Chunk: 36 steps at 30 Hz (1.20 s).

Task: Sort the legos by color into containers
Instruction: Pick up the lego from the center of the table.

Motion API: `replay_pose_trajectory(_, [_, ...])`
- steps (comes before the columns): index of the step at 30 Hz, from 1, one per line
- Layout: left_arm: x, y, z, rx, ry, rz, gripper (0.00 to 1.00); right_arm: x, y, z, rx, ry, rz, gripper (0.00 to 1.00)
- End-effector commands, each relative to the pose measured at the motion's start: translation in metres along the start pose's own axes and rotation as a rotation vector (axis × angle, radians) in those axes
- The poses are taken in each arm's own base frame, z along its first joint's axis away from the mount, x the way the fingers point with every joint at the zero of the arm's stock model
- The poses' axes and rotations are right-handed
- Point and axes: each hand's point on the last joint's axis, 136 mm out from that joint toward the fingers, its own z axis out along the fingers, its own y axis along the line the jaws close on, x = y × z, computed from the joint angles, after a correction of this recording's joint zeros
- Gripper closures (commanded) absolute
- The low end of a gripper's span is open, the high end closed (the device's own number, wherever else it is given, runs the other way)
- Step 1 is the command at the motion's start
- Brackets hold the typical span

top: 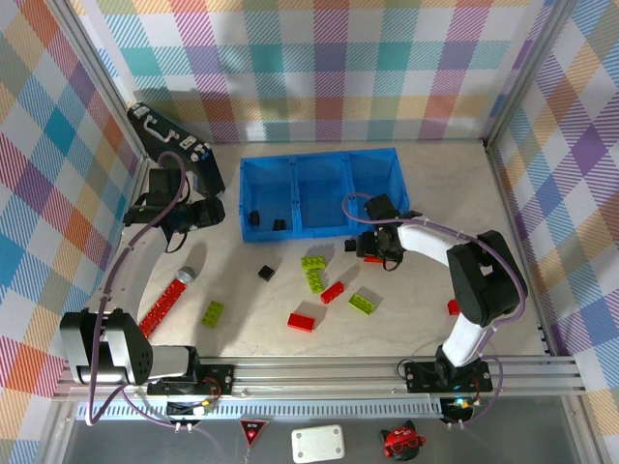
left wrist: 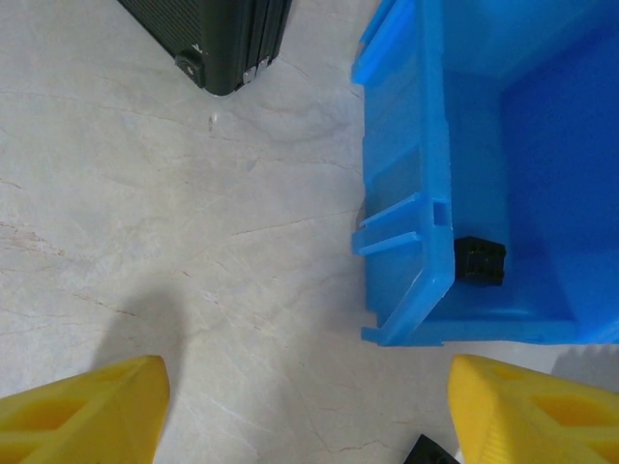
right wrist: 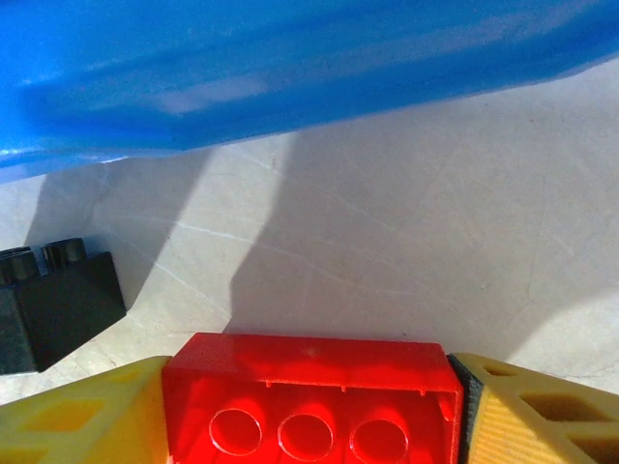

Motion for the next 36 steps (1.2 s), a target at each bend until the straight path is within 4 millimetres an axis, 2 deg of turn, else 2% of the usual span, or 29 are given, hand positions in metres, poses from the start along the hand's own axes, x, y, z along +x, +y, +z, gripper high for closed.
replay_pose_trajectory(1, [-0.002,0.002,-0.007,0.012,-0.019,-0.013,0.24,0.003,-0.001,0.002,0.017,0.019,-0.017,0.28])
replay_pose_trajectory(4, [-0.002,0.002,-0.007,0.013,-0.019,-0.012,0.24,0.005,-0.003,0.002,0.023,0.023,-0.02,0.28])
replay_pose_trajectory(9, [-0.001,0.001,-0.008,0.014,-0.019,-0.011,0.24,0.004,-0.004,-0.003,0.026,0.017,-0.021,0.34])
replay_pose_trajectory(17, [-0.003,0.001,-0.009,0.014,-0.023,-0.01,0.24,-0.007,-0.004,-0.032,0.028,-0.035,-0.043,0.35])
replay_pose_trajectory(22, [-0.003,0.001,-0.009,0.017,-0.023,-0.008,0.25,-0.027,-0.001,-0.053,0.033,-0.085,-0.078,0.35])
replay_pose_trajectory(26, [-0.003,0.001,-0.01,0.017,-0.024,-0.007,0.24,-0.044,0.002,-0.061,0.04,-0.106,-0.1,0.35])
replay_pose_trajectory(31, [-0.003,0.001,-0.012,0.016,-0.028,-0.002,0.24,-0.067,0.01,-0.061,0.017,-0.118,-0.132,0.35])
replay_pose_trajectory(36, [-0.003,0.001,-0.013,0.013,-0.029,0.001,0.25,-0.09,0.017,-0.05,-0.011,-0.103,-0.167,0.35])
